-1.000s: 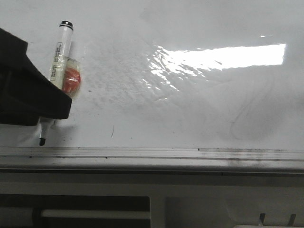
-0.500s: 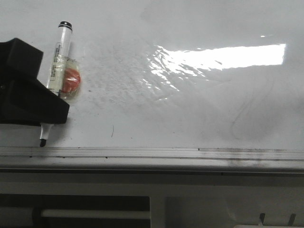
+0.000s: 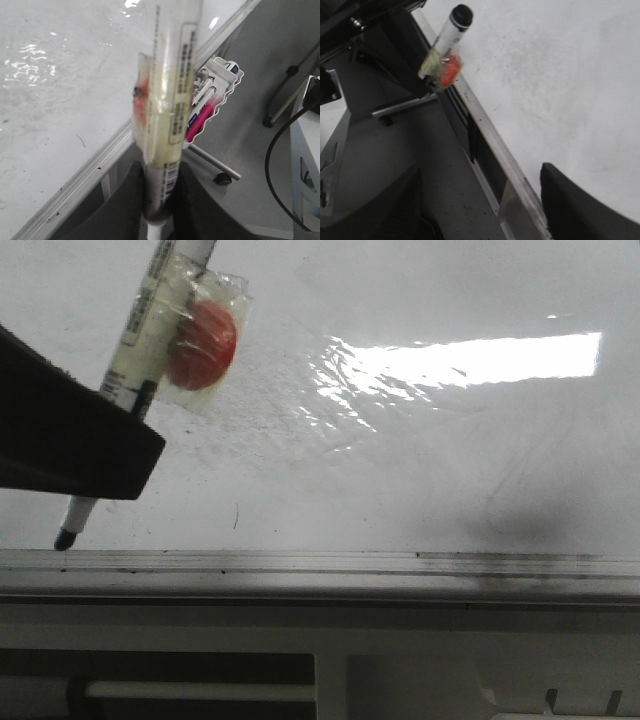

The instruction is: Write number 8 on whiteboard

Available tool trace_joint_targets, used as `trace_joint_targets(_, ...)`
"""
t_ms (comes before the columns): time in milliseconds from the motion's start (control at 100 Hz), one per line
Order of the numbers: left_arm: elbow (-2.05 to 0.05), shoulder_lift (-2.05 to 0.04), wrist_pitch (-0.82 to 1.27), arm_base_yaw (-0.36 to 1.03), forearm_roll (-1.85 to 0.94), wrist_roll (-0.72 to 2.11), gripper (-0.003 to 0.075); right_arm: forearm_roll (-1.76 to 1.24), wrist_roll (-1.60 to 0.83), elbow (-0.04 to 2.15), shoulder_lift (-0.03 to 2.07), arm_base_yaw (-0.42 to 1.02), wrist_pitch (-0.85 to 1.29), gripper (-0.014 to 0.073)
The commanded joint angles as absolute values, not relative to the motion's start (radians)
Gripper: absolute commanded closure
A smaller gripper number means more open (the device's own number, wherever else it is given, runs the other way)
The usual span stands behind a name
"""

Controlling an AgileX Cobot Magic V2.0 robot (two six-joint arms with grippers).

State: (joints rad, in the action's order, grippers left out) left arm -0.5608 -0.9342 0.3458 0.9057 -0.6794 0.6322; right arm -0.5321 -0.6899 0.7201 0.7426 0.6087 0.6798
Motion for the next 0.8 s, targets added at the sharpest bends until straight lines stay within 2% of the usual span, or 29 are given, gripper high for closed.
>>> trace_joint_targets(0,-0.596,-0.920,0.306,0.917,-0.700,0.642,0.0741,-0.571,-0.734,0.781,0.818,0.664,0.588,0.0155)
trace_joint_targets(240,-0.632,-0.910,0.369,0.917,-0.749,0.753,0.0741,-0.569,-0.766,0.868,1.008,0.813,0.450,0.0155)
trace_joint_targets(410,-0.656,-0.895,0.406,0.917,-0.808,0.887,0.0741,-0.569,-0.766,0.912,1.085,0.843,0.408,0.0155)
trace_joint_targets(620,-0.656,-0.890,0.441,0.917,-0.819,0.904,0.0741,-0.571,-0.766,0.920,1.094,0.870,0.346,0.0158)
trace_joint_targets(700,-0.656,-0.890,0.442,0.917,-0.821,0.906,0.0741,-0.571,-0.766,0.920,1.098,0.879,0.348,0.0209)
trace_joint_targets(790,-0.656,-0.890,0.446,0.917,-0.821,0.909,0.0741,-0.571,-0.766,0.920,1.102,0.894,0.344,0.0319)
